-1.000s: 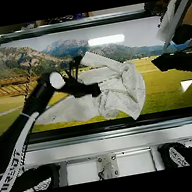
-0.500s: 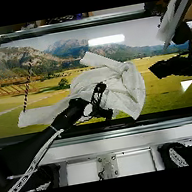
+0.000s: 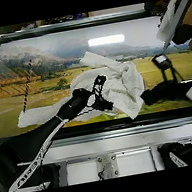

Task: Fold the clothes and pants, and hang the long-sleeved shirts on hangers.

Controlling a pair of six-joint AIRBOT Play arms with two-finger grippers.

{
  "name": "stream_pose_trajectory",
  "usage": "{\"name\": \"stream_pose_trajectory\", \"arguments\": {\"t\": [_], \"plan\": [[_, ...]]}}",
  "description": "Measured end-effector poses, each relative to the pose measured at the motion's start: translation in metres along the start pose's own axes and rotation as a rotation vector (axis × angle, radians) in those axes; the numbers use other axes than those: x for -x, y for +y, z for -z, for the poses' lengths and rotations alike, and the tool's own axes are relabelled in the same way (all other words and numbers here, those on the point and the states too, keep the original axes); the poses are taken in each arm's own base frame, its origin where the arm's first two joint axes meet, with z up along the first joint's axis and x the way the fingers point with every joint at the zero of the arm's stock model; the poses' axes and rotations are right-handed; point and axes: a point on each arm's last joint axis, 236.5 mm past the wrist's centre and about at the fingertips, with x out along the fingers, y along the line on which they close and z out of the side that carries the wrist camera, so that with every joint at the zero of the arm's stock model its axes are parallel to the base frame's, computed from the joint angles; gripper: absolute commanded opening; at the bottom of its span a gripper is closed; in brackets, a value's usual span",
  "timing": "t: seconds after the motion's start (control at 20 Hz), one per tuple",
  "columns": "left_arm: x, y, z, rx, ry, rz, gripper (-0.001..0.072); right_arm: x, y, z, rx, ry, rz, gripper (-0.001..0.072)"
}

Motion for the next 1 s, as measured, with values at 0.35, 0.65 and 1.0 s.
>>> {"name": "stream_pose_trajectory", "arguments": {"t": [0.35, 0.65, 1.0], "plan": [[0.015, 0.005, -0.006, 0.018, -0.015, 0.001, 0.0013, -0.074, 0.051, 0.061, -0.014, 0.122, 0.032, 0.049], [0.016, 0.006, 0.0, 0.02, 0.011, -0.004, 0.0012, -0.121, 0.054, 0.091, -0.15, 0.229, 0.123, 0.0491], [0.018, 0.008, 0.009, 0.02, 0.051, -0.012, 0.0013, -0.127, 0.017, 0.101, -0.346, 0.224, 0.33, 0.049]]}}
